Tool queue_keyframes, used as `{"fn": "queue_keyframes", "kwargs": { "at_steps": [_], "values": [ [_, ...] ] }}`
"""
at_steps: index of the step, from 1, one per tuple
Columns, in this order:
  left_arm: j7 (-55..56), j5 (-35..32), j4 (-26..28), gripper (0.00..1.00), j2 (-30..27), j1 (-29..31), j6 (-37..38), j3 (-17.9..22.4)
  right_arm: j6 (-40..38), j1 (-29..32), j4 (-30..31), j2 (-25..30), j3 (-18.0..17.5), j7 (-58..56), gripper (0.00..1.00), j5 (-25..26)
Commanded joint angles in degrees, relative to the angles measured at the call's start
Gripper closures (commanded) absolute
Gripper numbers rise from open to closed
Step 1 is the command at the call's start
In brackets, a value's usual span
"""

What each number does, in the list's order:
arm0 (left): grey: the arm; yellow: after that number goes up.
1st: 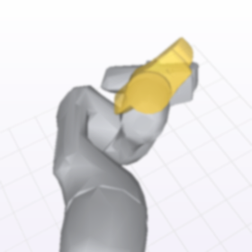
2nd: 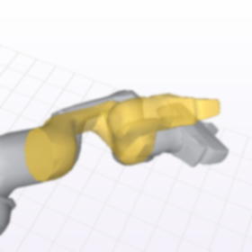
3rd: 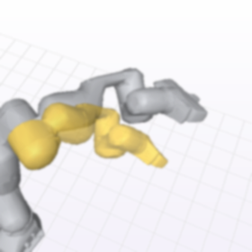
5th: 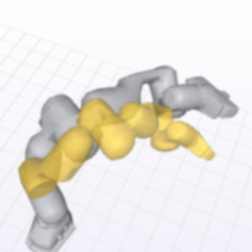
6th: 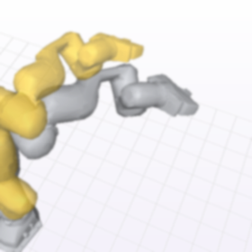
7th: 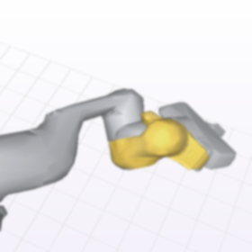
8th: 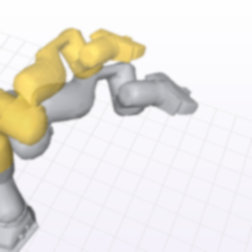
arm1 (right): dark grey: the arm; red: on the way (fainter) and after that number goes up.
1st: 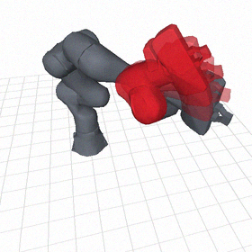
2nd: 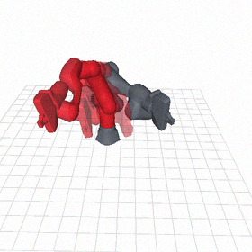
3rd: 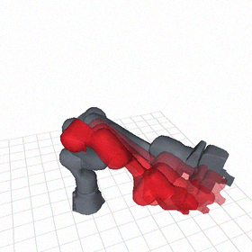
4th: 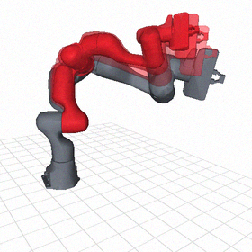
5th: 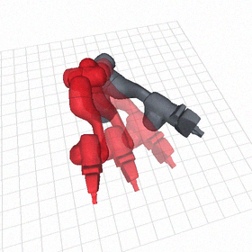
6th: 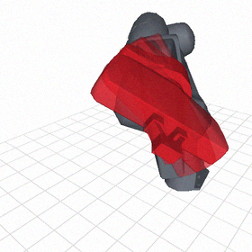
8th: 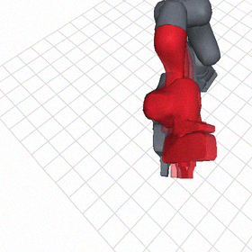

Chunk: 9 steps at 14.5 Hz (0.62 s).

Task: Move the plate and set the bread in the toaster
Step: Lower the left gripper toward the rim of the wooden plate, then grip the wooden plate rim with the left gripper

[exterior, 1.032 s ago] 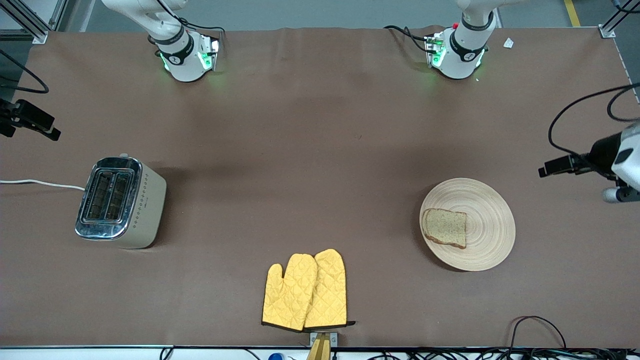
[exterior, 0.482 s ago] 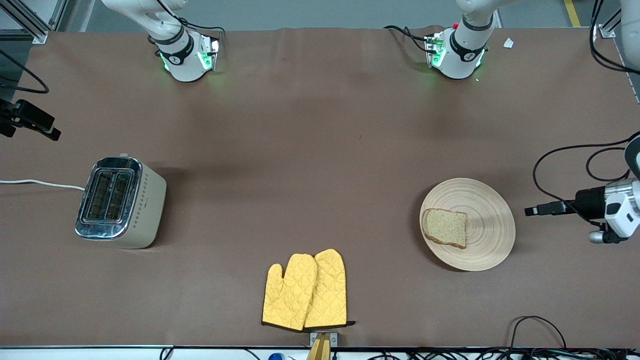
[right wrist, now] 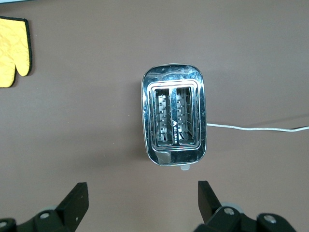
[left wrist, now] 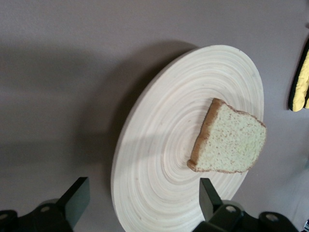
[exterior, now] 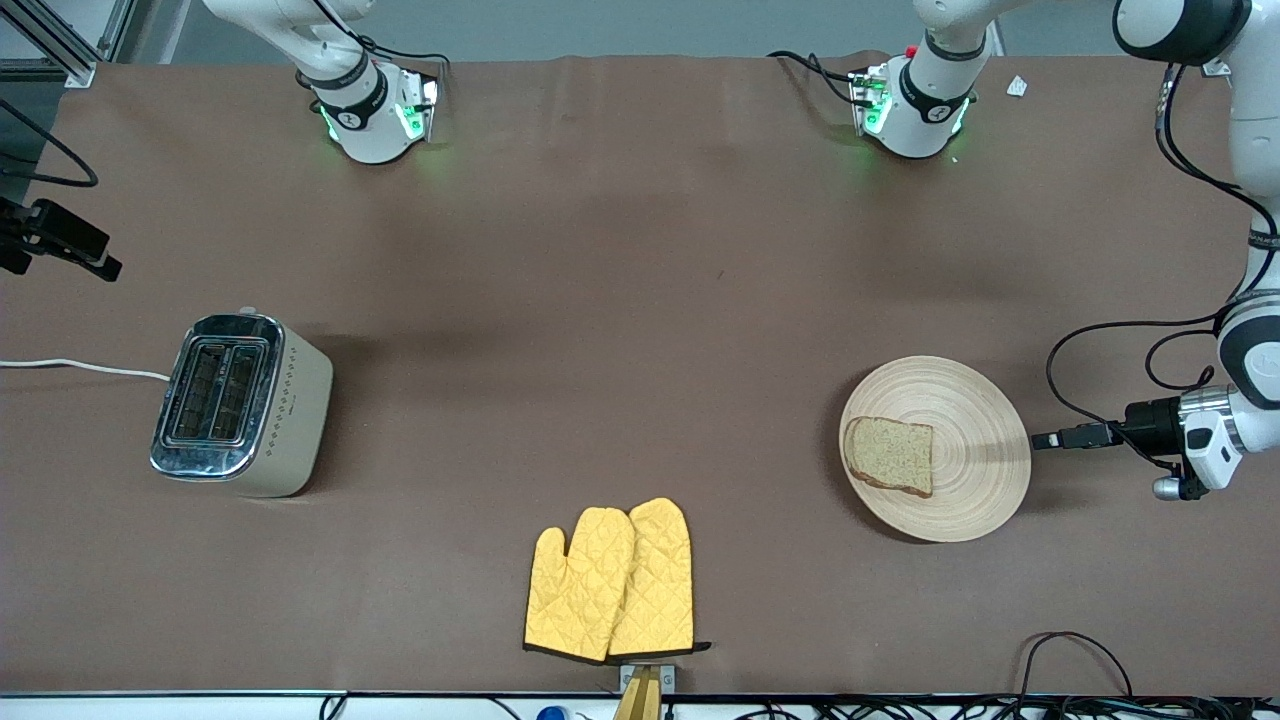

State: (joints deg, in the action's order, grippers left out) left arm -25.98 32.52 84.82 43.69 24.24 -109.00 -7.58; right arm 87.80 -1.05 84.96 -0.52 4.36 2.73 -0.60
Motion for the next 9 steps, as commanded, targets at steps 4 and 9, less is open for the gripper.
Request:
{"fn": "queue_keyframes", "kwargs": {
  "at_steps": [4,9],
  "values": [
    [-6.44,2.99,-2.64,0.30,4.56,0.28,-0.34,-0.33,-0.44,0.26,-0.14,0.08,-0.14,-0.54,0.00,-0.19],
    [-9.27,2.99,-3.26,0.56,5.97,0.37,-0.34,-0.33,-0.44,0.26,-0.14,0.08,-0.14,-0.54,0.00,-0.19]
  ]
}}
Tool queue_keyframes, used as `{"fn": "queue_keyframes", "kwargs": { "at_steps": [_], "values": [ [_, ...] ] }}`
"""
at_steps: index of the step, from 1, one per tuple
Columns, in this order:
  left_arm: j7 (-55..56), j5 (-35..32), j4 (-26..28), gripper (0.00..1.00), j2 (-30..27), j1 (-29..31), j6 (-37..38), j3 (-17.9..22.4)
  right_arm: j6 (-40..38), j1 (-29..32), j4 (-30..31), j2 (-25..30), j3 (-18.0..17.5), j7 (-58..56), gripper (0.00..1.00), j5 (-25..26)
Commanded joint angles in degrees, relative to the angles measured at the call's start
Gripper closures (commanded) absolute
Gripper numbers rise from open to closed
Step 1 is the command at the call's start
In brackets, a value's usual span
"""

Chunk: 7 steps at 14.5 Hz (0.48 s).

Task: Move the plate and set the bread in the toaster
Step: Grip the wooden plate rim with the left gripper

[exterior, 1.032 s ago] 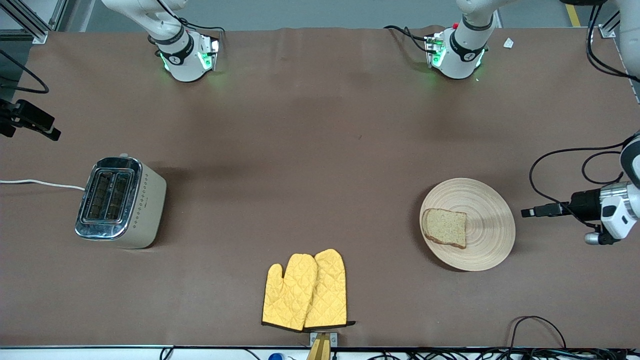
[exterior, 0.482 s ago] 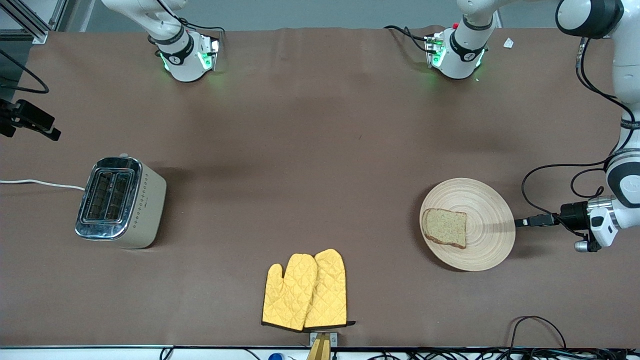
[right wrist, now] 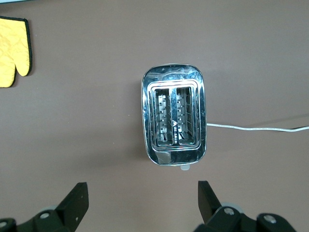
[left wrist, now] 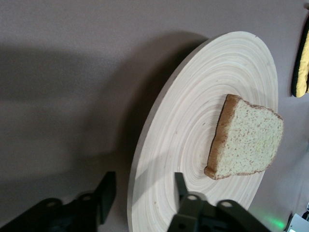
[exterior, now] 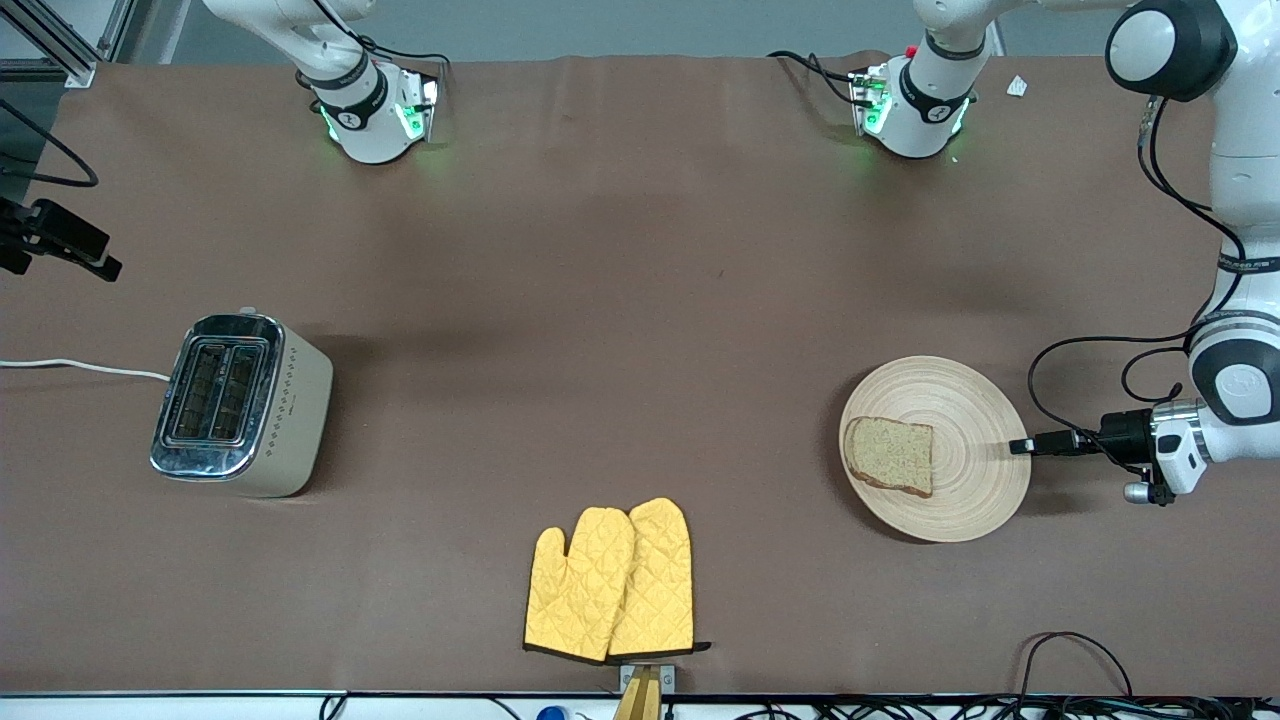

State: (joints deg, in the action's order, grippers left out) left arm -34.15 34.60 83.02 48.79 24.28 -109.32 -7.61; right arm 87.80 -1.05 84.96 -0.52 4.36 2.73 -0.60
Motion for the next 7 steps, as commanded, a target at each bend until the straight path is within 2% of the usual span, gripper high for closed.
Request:
{"fn": "queue_keyframes", "kwargs": {
  "at_steps": [1,3,7],
  "values": [
    [-1.62,0.91,-1.37,0.63,1.04,0.33,-0.02,-0.30,-0.44,0.26,-0.14,0.08,-0.14,-0.53,0.00,-0.19],
    [-3.11,1.00,-1.37,0.75,1.39,0.59,-0.02,-0.30,-0.44,0.26,-0.14,0.08,-0.14,-0.53,0.00,-0.19],
    [-6.36,2.84,-1.37,0.92,2.10,1.12,0.07,-0.30,-0.44,0.26,-0.14,0.08,-0.14,-0.53,0.00,-0.19]
  ]
}}
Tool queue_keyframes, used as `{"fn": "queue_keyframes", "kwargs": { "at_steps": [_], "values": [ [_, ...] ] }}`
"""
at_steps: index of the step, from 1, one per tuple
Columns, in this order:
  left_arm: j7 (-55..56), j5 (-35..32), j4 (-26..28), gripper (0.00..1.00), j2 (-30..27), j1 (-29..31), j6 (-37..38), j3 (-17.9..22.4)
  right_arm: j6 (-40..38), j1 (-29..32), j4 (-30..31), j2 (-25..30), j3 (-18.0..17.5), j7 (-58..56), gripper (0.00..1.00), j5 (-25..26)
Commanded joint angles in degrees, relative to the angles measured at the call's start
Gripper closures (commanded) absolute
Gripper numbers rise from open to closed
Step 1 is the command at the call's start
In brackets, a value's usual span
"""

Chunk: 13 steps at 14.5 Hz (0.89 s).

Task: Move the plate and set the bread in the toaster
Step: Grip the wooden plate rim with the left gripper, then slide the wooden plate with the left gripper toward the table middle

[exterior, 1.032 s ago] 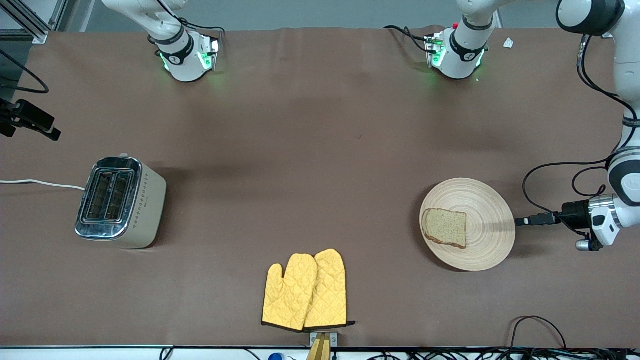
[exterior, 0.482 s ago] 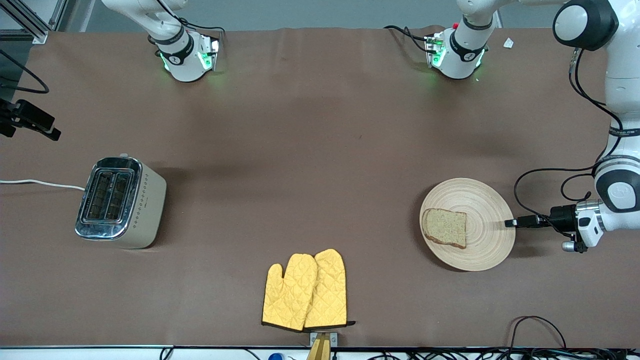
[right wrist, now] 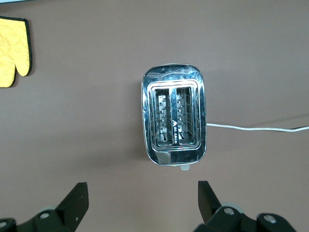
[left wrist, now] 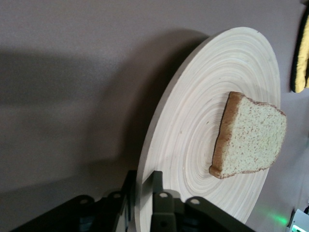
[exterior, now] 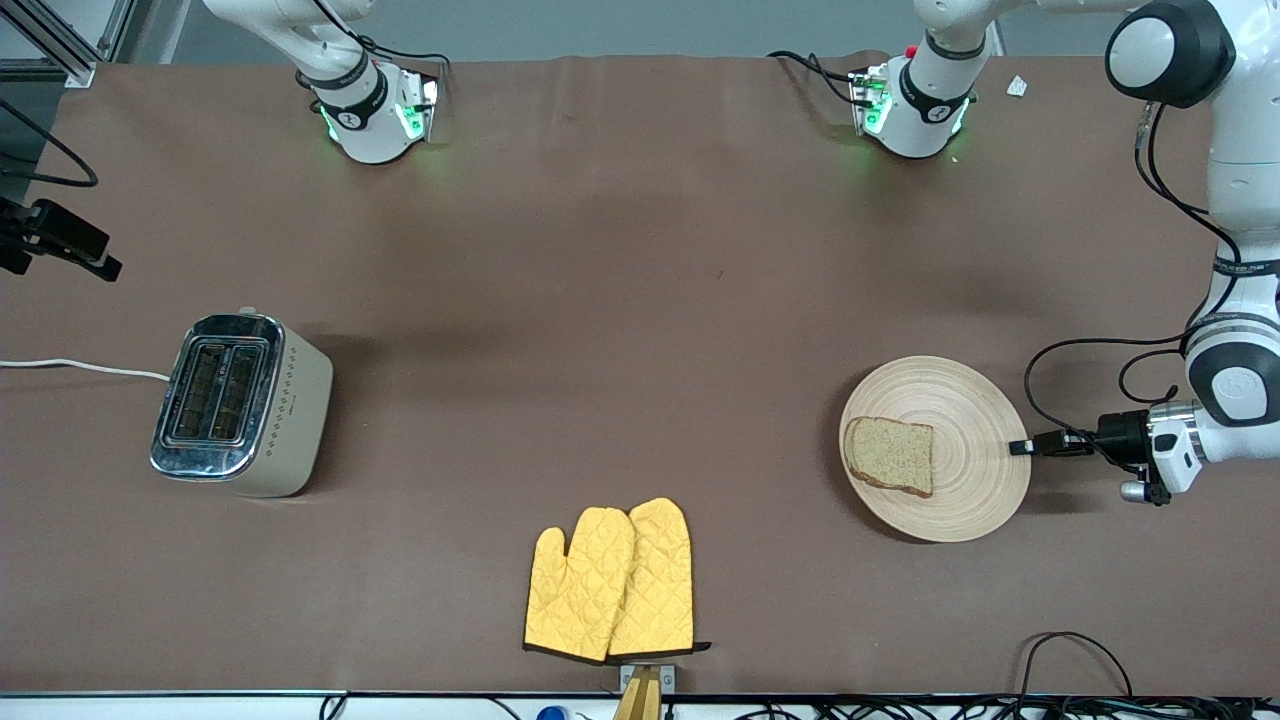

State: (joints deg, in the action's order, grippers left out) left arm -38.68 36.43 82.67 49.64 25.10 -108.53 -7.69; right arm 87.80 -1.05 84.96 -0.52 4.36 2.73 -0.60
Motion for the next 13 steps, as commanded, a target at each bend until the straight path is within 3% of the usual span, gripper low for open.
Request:
{"fn": "queue_keyframes", "kwargs": {
  "at_steps": [1,4,13],
  "values": [
    [-2.70,1.27,-1.02,0.95,1.25,0.30,-0.63,-0.22,-0.43,0.26,-0.06,0.08,-0.14,-0.45,0.00,-0.19],
    [-4.03,2.50,-1.11,0.98,0.64,0.22,0.16,-1.27,-0.43,0.26,-0.06,0.08,-0.14,-0.53,0.00,-0.19],
    [-1.75,4.60,-0.76,1.00,0.02,-0.04,0.69,-16.55,-0.43,0.26,-0.06,0.09,-0.14,-0.53,0.00,-0.19]
  ]
}}
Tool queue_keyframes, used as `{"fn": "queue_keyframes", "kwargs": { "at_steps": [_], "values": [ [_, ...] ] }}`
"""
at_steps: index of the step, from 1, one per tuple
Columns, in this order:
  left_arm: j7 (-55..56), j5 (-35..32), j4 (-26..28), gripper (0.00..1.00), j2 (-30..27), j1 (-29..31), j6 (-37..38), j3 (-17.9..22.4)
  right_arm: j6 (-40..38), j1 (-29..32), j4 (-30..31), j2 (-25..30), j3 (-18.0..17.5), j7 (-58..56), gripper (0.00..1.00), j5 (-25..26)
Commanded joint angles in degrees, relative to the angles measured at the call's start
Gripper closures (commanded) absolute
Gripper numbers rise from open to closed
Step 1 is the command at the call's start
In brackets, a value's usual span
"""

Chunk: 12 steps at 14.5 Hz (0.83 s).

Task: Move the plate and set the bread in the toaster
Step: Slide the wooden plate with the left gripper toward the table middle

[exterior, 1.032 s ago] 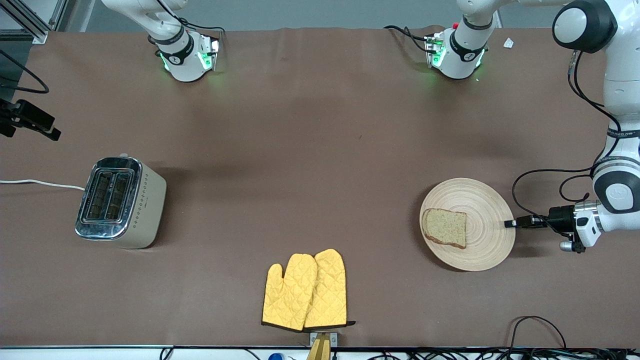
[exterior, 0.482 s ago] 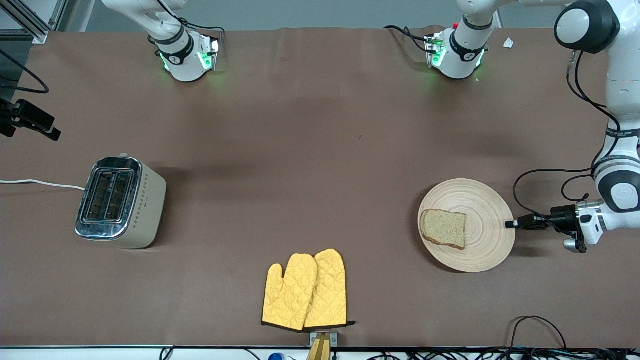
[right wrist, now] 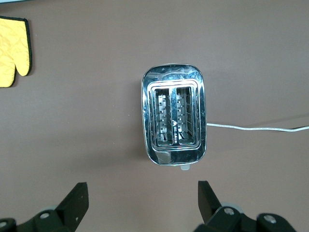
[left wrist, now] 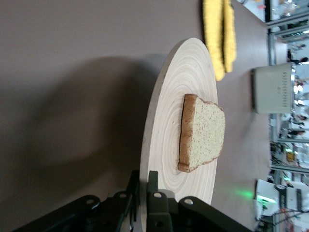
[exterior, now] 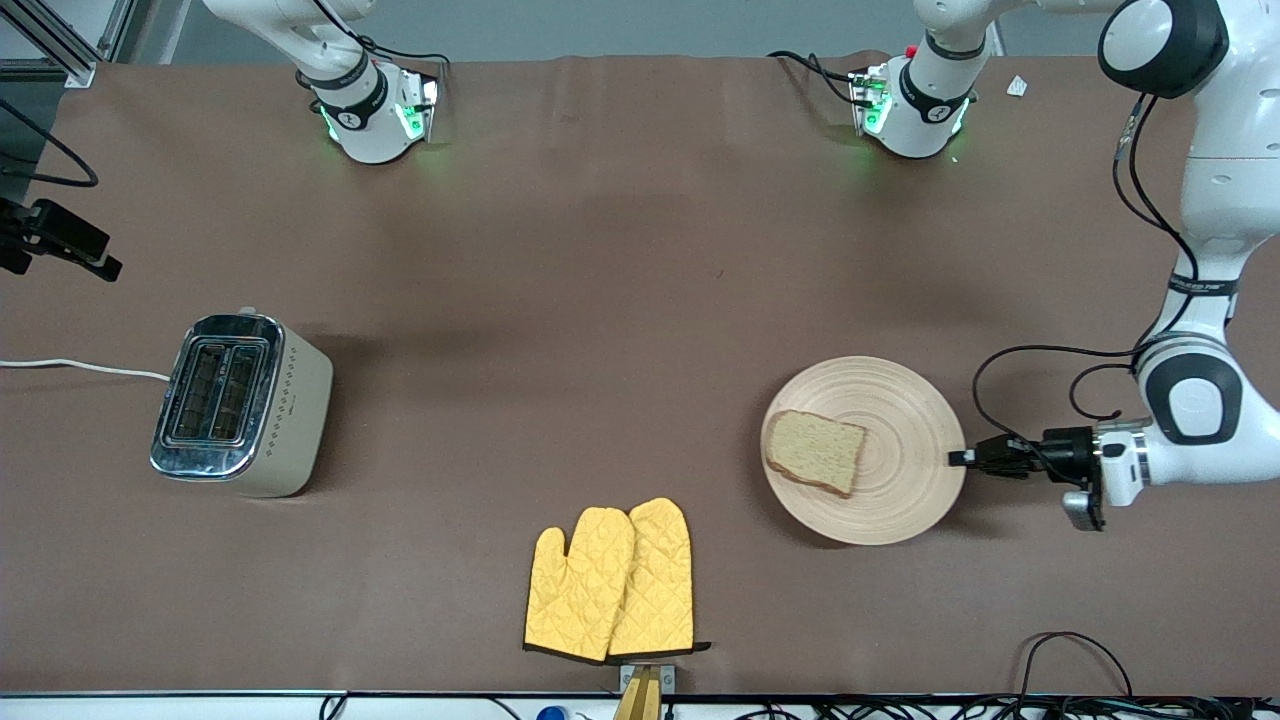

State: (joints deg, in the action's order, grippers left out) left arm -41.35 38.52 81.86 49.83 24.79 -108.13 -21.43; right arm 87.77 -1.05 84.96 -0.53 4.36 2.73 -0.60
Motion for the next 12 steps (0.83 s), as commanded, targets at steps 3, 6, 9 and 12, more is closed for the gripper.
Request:
{"fn": "queue_keyframes", "kwargs": {
  "at_steps": [3,6,9,12],
  "values": [
    [1.54,2.97,1.10,1.00,-0.17,-1.23,-0.06,-5.54,-0.41,0.26,-0.06,0.09,-0.14,-0.53,0.00,-0.19],
    [1.54,5.59,6.18,1.00,-1.22,-1.50,-4.61,-8.70,-0.41,0.26,-0.06,0.17,-0.14,-0.53,0.00,-0.19],
    [1.54,8.32,12.60,1.00,-1.93,-1.50,-14.61,-14.14,-0.41,0.26,-0.06,0.09,-0.14,-0.53,0.00,-0.19],
    [1.54,13.50,18.67,1.00,-1.84,-1.32,-24.82,-19.68,-0.41,0.26,-0.06,0.09,-0.14,-0.53,0.00,-0.19]
  ]
}}
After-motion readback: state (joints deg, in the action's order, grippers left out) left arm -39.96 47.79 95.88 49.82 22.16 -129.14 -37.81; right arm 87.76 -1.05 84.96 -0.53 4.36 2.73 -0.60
